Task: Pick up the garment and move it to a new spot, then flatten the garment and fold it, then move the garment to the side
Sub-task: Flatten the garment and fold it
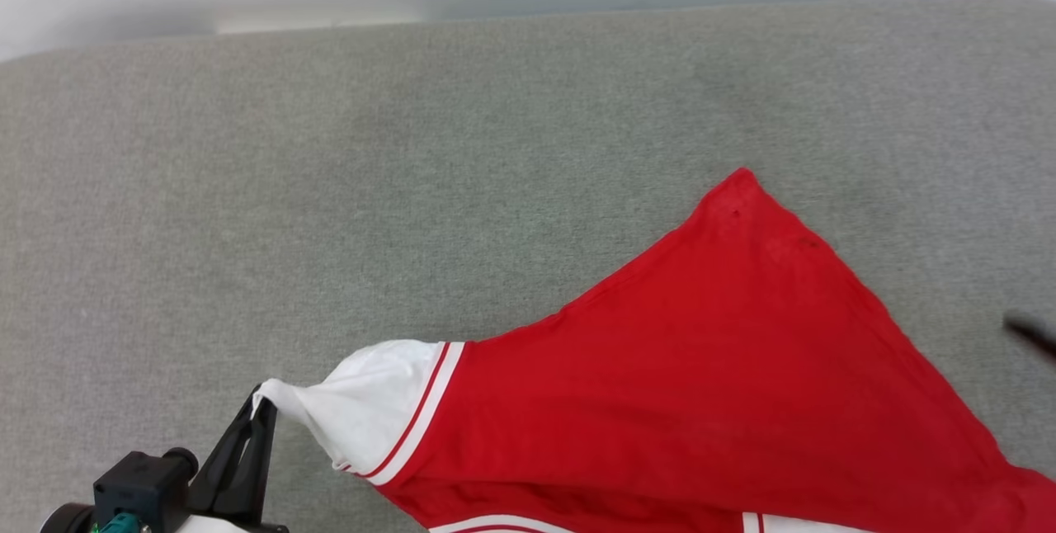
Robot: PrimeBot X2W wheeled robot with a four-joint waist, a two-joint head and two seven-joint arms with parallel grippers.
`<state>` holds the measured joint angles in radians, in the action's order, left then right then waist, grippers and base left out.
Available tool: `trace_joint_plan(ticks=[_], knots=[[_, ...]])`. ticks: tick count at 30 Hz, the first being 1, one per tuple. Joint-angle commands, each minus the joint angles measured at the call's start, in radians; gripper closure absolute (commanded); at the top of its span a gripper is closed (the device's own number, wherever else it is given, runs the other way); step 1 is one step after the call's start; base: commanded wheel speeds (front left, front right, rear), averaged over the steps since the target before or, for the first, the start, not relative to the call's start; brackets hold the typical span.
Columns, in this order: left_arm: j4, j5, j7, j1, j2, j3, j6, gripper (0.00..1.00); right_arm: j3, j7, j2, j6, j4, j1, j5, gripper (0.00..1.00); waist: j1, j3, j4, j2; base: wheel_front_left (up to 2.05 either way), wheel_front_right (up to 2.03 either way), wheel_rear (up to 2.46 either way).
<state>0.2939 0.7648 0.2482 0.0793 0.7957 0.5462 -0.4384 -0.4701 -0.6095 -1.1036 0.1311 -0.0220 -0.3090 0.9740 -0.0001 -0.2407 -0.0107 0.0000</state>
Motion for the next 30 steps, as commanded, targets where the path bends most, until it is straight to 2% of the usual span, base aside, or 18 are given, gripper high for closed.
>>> trace_joint_plan(ticks=[1,4,8,12,17,25,30], knots=[[0.005,-0.009,-0.002,-0.018,-0.005,0.002,0.002,1.00,0.040,-0.024,0.007,-0.001,-0.040,-0.048,-0.003,0.00,0.0001,-0.016,0.012,0.0000,0.00,0.00,0.00],[0.006,-0.020,-0.005,-0.042,-0.011,0.010,0.009,1.00,0.078,-0.090,0.042,-0.001,-0.095,-0.143,-0.030,0.00,0.0001,-0.038,0.030,0.0000,0.00,0.00,0.00],[0.000,-0.035,-0.011,-0.088,-0.028,0.023,0.025,1.00,0.038,-0.222,0.112,-0.001,-0.118,-0.286,-0.079,0.00,0.0001,-0.077,0.067,0.0000,0.00,0.00,0.00],[-0.009,-0.051,-0.013,-0.131,-0.044,0.037,0.041,1.00,-0.057,-0.352,0.185,-0.001,-0.066,-0.440,-0.129,0.00,0.0001,-0.118,0.101,0.0000,0.00,0.00,0.00],[-0.018,-0.071,-0.014,-0.184,-0.072,0.055,0.060,1.00,-0.162,-0.452,0.273,-0.001,0.068,-0.593,-0.174,0.00,0.0001,-0.177,0.142,0.0000,0.00,0.00,0.00],[-0.051,-0.089,-0.008,-0.249,-0.104,0.075,0.093,1.00,-0.263,-0.421,0.356,-0.001,0.249,-0.675,-0.203,0.00,0.0001,-0.254,0.190,0.0000,0.00,0.00,0.00],[-0.074,-0.091,-0.005,-0.264,-0.122,0.077,0.103,1.00,-0.369,-0.395,0.380,-0.001,0.345,-0.615,-0.191,0.00,0.0001,-0.269,0.198,0.0000,0.00,0.00,0.00]])
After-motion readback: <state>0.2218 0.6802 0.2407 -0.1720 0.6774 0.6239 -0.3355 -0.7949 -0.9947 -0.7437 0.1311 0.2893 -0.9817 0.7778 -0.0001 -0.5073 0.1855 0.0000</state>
